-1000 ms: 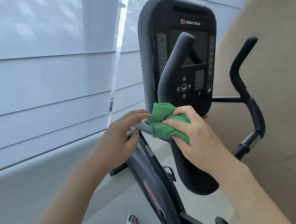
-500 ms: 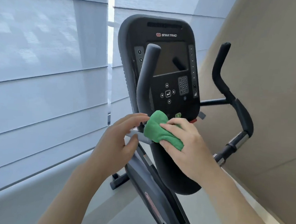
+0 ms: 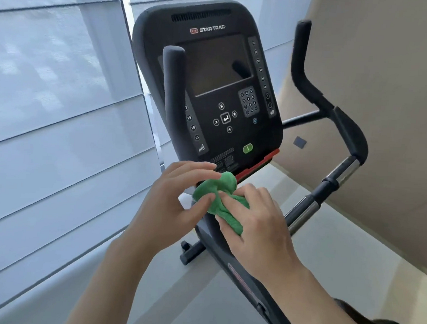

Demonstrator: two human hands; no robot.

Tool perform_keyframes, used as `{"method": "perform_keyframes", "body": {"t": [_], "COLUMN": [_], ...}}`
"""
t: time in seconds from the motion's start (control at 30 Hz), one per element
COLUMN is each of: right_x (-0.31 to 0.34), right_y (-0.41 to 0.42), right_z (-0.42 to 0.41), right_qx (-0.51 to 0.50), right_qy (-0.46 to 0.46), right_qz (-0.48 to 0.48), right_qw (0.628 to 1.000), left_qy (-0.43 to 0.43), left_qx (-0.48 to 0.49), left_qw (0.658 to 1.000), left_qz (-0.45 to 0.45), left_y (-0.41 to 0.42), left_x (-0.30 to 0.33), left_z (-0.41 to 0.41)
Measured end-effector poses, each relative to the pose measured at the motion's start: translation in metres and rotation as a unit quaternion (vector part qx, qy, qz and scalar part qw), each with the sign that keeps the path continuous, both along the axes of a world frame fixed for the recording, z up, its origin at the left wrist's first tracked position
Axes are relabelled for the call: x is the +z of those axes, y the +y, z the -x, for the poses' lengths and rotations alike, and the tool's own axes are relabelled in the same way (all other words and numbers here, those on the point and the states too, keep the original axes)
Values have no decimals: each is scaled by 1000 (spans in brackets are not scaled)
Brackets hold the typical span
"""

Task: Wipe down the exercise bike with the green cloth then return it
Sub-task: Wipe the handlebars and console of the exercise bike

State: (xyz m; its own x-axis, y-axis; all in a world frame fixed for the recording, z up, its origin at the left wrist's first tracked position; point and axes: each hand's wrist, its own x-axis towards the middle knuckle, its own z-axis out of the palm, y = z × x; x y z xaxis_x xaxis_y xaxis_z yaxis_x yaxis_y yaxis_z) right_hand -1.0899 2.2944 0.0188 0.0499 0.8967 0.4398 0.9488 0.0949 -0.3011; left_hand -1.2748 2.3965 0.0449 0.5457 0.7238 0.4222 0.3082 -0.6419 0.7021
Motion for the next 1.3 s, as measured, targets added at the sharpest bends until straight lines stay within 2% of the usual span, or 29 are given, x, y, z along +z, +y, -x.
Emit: {"method": "perform_keyframes", "body": {"t": [0.17,0.5,0.77,0.93,1.13,1.3], "right_x": [-13,-21,11,4,-12,-28], "right_y": [-35,-98,-51,-3,-24,-55], "right_z": [-15,-36,-14,10,23,34], "right_qx": [2,-40,-167,-189,-222,-227], "right_qy": [-43,-23,70,28,-6,36], "right_qz": [-7,29,-17,39,11,-29], "right_qw": [999,999,983,981,975,973], "left_qy": [38,51,33,20,18,10], "left_qx": [-31,-92,-113,-114,-108,-103], "left_qw": [999,994,993,993,994,994], "left_qz": [6,14,7,27,19,22], "left_y": [4,21,28,29,31,33], "left_x": [-10,-26,-33,-34,-37,-38], "left_z": [-7,0,2,4,4,4]}}
